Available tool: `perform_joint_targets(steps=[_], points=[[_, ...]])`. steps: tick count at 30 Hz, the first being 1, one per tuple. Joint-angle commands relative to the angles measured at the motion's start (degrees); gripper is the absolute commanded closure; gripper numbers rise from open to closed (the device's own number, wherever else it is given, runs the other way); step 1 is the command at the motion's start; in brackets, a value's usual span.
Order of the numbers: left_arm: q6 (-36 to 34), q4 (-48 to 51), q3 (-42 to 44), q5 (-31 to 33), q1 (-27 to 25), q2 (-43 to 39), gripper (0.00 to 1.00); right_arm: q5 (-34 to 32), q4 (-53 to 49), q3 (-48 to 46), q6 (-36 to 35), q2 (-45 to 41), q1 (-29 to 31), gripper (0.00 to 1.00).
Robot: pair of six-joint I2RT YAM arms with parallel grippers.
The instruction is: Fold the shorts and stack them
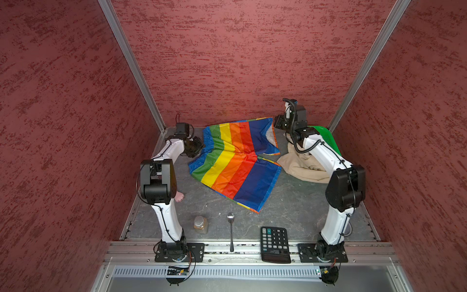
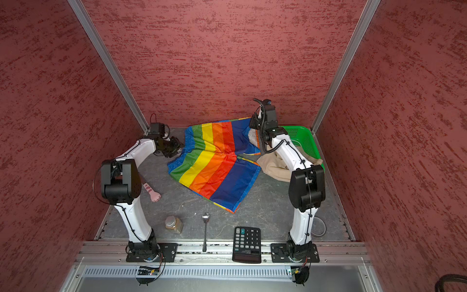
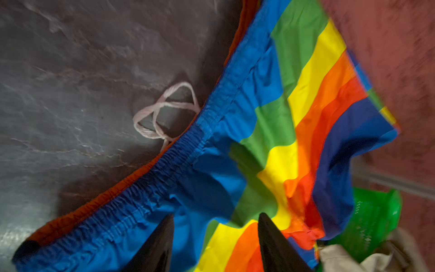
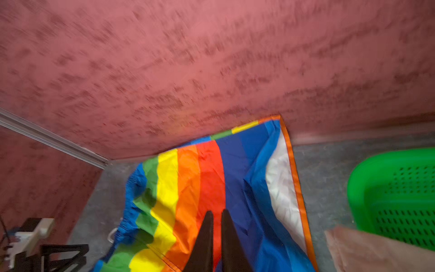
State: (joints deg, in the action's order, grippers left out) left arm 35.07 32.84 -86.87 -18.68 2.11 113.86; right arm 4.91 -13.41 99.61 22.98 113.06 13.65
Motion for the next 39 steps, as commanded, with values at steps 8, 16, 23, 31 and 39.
perform_joint_targets(steps=[8,16,23,31,39], points=[[2.71,-1.51,2.74,5.17,2.09,6.00,0.68,-0.25,-15.02,14.65,-1.30,19.47,-1.10,0.62],[4.19,-0.26,8.31,8.29,3.52,6.55,0.84,2.99,-14.13,19.42,-1.82,24.50,-2.17,0.39],[4.76,0.79,10.75,8.52,3.60,4.72,0.84,10.86,-11.21,15.59,-1.22,23.92,-1.52,0.40],[5.18,0.89,10.59,8.20,3.61,4.70,0.85,12.86,-7.93,8.00,0.17,22.76,-0.99,0.43],[5.12,1.01,10.66,7.88,3.70,5.14,0.85,12.05,-3.17,1.80,3.22,19.49,-1.41,0.82]])
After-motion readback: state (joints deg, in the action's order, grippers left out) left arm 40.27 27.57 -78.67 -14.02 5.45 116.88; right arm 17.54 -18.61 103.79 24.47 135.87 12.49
